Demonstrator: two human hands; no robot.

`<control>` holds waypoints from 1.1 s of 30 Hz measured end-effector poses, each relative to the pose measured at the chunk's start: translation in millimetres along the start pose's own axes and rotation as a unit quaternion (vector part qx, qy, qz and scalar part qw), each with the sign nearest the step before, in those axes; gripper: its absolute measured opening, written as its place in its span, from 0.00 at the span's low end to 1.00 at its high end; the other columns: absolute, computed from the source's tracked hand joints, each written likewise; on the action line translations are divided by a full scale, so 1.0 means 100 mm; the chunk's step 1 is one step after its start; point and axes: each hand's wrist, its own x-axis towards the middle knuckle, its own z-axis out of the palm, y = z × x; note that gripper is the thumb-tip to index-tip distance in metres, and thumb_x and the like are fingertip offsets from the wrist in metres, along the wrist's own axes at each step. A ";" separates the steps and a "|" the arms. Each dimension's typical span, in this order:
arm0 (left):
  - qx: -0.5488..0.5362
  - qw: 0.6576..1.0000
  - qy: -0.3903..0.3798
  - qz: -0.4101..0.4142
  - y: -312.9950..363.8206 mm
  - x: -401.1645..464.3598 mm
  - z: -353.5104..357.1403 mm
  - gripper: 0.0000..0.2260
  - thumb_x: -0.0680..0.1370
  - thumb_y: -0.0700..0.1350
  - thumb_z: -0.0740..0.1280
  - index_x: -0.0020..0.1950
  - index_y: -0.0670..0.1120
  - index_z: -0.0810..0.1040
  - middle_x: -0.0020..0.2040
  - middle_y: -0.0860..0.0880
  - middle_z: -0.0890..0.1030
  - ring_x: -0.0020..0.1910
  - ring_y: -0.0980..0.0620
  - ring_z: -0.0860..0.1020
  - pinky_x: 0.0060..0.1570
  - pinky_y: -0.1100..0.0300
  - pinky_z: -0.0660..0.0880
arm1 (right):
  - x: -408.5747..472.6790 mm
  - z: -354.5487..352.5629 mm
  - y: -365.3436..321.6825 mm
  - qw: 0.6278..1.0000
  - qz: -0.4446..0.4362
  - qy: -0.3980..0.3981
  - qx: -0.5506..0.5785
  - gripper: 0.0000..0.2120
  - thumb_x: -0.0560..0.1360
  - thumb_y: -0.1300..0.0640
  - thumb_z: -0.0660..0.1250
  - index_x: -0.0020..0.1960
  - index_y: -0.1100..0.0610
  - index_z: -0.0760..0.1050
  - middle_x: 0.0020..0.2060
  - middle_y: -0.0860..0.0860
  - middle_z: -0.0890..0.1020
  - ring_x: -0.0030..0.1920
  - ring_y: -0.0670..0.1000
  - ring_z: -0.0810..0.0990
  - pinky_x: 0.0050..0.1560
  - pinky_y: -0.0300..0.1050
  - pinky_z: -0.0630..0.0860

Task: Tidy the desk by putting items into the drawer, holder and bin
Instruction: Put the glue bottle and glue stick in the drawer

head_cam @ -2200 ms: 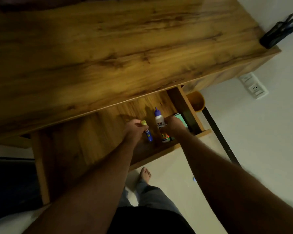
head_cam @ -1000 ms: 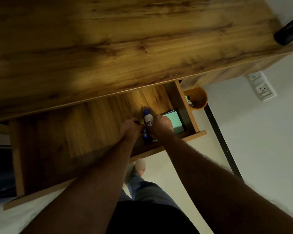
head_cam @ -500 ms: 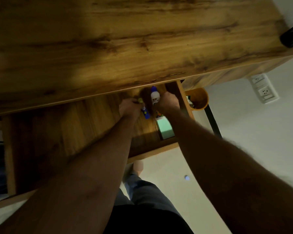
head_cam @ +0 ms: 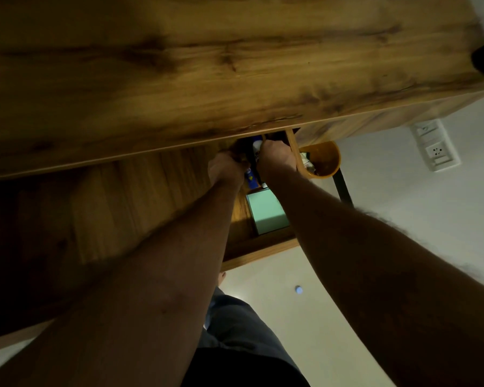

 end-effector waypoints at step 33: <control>0.083 0.994 -0.015 0.066 -0.01 -0.13 -0.05 0.15 0.72 0.56 0.72 0.52 0.47 0.84 0.50 0.46 0.84 0.50 0.47 0.81 0.44 0.57 0.77 | -0.30 -0.21 0.17 1.000 -0.011 0.010 -0.021 0.09 0.81 0.59 0.61 0.59 0.59 0.74 0.53 0.57 0.80 0.55 0.55 0.80 0.53 0.47 0.78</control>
